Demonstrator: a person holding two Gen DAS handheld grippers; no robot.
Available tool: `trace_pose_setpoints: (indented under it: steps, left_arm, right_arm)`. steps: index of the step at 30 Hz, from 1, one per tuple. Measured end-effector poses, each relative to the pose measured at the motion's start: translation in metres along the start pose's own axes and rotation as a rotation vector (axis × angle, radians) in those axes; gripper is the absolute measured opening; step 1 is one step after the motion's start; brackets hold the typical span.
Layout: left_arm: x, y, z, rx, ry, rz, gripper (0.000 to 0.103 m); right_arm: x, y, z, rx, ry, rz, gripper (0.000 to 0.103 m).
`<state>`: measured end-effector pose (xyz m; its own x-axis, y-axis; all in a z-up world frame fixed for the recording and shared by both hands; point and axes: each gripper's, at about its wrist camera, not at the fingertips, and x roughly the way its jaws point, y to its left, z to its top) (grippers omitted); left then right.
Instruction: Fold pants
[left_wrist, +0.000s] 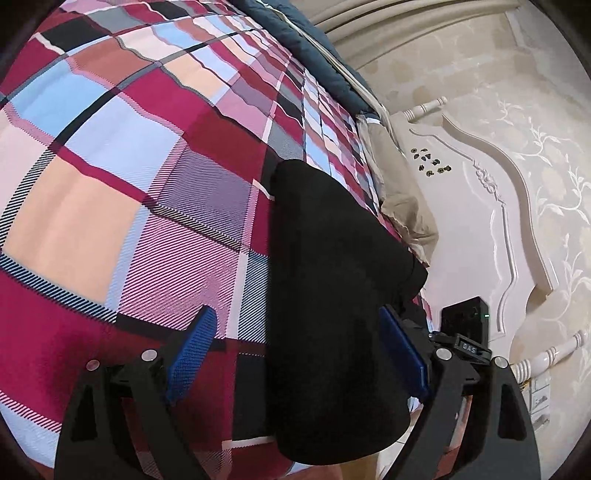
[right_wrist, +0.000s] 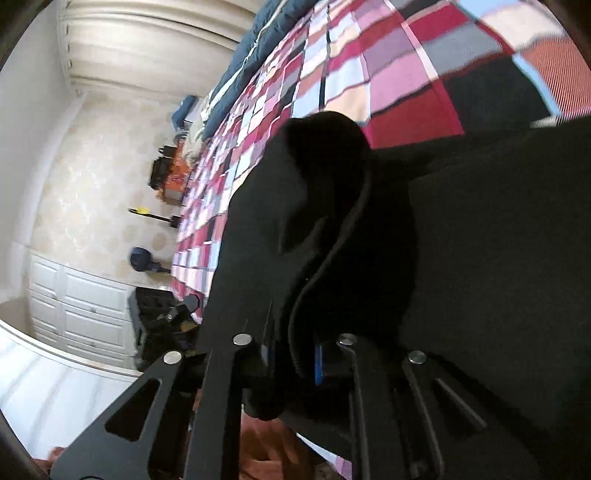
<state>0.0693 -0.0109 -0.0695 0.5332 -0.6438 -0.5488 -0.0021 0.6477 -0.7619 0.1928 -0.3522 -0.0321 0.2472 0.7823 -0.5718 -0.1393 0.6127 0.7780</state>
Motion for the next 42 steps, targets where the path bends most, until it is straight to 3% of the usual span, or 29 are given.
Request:
trace_pose_setpoints:
  steps: [6,11,18,25,31,36,37,39,40,42]
  left_arm:
    - [0.002,-0.014,-0.004,0.017,0.028,-0.009,0.087]
    - [0.012,-0.035,-0.008,0.021,0.055,-0.059,0.087]
    - [0.043,-0.062,-0.021,0.026,0.122,-0.1,0.087]
    - [0.066,-0.08,-0.034,0.059,0.178,-0.107,0.087]
    - [0.075,-0.075,-0.041,0.04,0.203,-0.091,0.087]
    - [0.074,-0.071,-0.042,0.031,0.203,-0.115,0.087]
    - [0.073,-0.071,-0.042,0.028,0.204,-0.12,0.087]
    - [0.072,-0.069,-0.041,0.017,0.209,-0.138,0.087]
    - [0.072,-0.068,-0.04,0.011,0.215,-0.149,0.087]
    - [0.069,-0.066,-0.04,0.006,0.226,-0.175,0.087]
  right_arm:
    - [-0.048,0.037,0.002,-0.1,-0.115,0.008,0.011]
    - [-0.099,0.03,0.001,-0.105,-0.192,-0.02,0.011]
    - [-0.141,-0.043,-0.013,0.02,-0.223,-0.087,0.011]
    - [-0.14,-0.109,-0.026,0.16,-0.238,-0.053,0.011]
    - [-0.142,-0.126,-0.031,0.188,-0.256,-0.008,0.012]
    - [-0.171,-0.147,-0.047,0.253,-0.324,0.014,0.013]
    - [-0.176,-0.15,-0.05,0.266,-0.336,0.02,0.017]
    - [-0.188,-0.154,-0.058,0.288,-0.359,-0.037,0.05]
    - [-0.194,-0.154,-0.062,0.29,-0.372,-0.059,0.074]
    - [-0.201,-0.157,-0.069,0.3,-0.382,-0.016,0.075]
